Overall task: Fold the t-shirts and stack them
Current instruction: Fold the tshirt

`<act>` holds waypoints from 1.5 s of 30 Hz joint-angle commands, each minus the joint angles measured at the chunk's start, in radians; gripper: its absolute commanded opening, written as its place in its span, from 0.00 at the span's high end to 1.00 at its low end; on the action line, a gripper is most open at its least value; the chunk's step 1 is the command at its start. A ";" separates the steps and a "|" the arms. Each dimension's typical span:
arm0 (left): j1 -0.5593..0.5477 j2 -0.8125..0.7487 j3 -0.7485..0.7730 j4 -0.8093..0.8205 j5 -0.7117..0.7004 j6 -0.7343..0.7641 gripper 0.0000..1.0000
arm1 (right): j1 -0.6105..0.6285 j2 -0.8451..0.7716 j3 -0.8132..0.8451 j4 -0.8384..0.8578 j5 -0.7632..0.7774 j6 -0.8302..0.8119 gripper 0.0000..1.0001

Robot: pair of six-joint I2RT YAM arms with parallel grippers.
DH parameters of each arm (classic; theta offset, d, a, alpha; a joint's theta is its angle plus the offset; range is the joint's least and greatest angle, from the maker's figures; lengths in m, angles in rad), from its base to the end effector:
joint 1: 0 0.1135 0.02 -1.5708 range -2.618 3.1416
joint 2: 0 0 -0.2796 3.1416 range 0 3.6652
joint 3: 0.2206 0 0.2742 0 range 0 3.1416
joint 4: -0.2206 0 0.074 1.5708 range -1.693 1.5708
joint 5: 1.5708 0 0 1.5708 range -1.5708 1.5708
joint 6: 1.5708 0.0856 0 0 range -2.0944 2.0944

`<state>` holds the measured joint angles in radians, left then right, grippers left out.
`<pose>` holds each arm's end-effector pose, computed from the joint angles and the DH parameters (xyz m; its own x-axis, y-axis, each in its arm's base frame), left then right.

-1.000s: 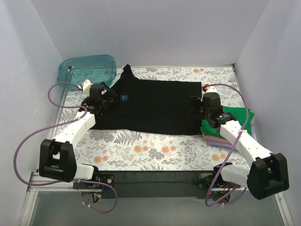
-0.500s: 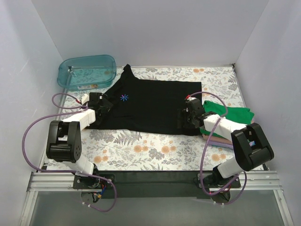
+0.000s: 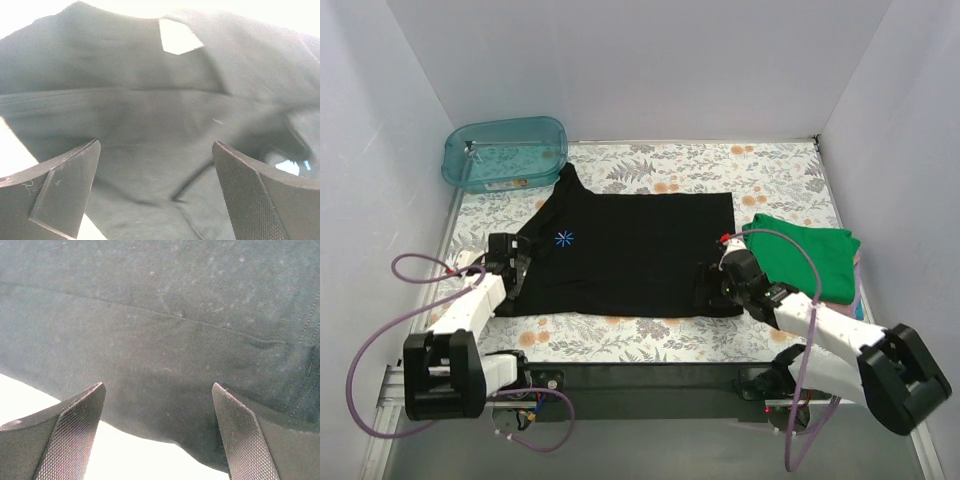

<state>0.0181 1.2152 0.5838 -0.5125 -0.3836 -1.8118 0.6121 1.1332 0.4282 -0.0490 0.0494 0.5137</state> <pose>0.2369 0.0363 0.1265 0.3840 -0.8937 -0.2320 -0.8428 -0.2366 -0.4834 0.2156 0.1462 0.1299 -0.7555 0.0693 -0.6515 -0.1988 0.9232 0.3288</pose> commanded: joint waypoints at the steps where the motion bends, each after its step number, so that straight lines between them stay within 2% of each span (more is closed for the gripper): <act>1: 0.019 -0.138 -0.036 -0.210 -0.141 -0.133 0.05 | 0.023 -0.119 -0.091 -0.150 -0.037 0.115 0.05; 3: 0.019 -0.195 -0.035 -0.209 -0.092 -0.135 0.05 | 0.025 -0.176 -0.085 -0.211 0.001 0.109 0.02; 5: 0.019 -0.261 -0.027 -0.149 -0.035 -0.048 0.05 | 0.025 -0.242 -0.053 -0.250 0.069 0.091 0.02; 6: 0.019 -0.275 -0.015 -0.126 0.036 0.010 0.05 | 0.025 -0.260 -0.045 -0.262 0.076 0.079 0.02; 8: 0.016 -0.287 0.054 -0.126 0.084 0.072 0.05 | 0.023 -0.305 -0.016 -0.262 0.087 0.043 0.02; 11: 0.010 -0.270 0.117 -0.116 0.193 0.147 0.04 | 0.025 -0.339 0.023 -0.267 0.093 0.022 0.02; 15: -0.003 -0.198 0.110 -0.035 0.379 0.219 0.04 | 0.025 -0.354 0.047 -0.267 0.081 0.000 0.02; 17: -0.075 -0.160 0.099 -0.021 0.382 0.226 0.04 | 0.025 -0.363 0.052 -0.269 0.084 -0.007 0.02; 20: -0.122 -0.102 0.083 -0.027 0.359 0.204 0.05 | 0.023 -0.375 0.055 -0.267 0.095 -0.017 0.02; 22: -0.161 -0.085 0.076 -0.031 0.344 0.193 0.09 | 0.023 -0.377 0.055 -0.267 0.101 -0.023 0.02; 27: -0.173 -0.071 0.079 -0.102 0.209 0.140 0.13 | 0.025 -0.372 0.053 -0.267 0.112 -0.034 0.01; 32: -0.173 -0.051 0.062 -0.080 0.192 0.124 0.17 | 0.023 -0.357 0.044 -0.267 0.121 -0.040 0.02; 34: -0.173 -0.025 0.060 -0.049 0.232 0.132 0.26 | 0.025 -0.354 0.041 -0.267 0.125 -0.044 0.02; 42: -0.175 0.063 0.071 -0.029 0.196 0.128 0.40 | 0.023 -0.363 0.030 -0.272 0.147 -0.055 0.01; 43: -0.175 0.064 0.071 -0.024 0.199 0.128 0.47 | 0.023 -0.365 0.029 -0.270 0.150 -0.055 0.02; 45: -0.175 0.067 0.070 -0.018 0.199 0.127 0.55 | 0.023 -0.365 0.026 -0.270 0.158 -0.057 0.01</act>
<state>-0.1535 1.2911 0.6491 -0.5484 -0.1574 -1.6821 0.6353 0.7803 0.4442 -0.3202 0.1761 0.4706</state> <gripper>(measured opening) 0.485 0.984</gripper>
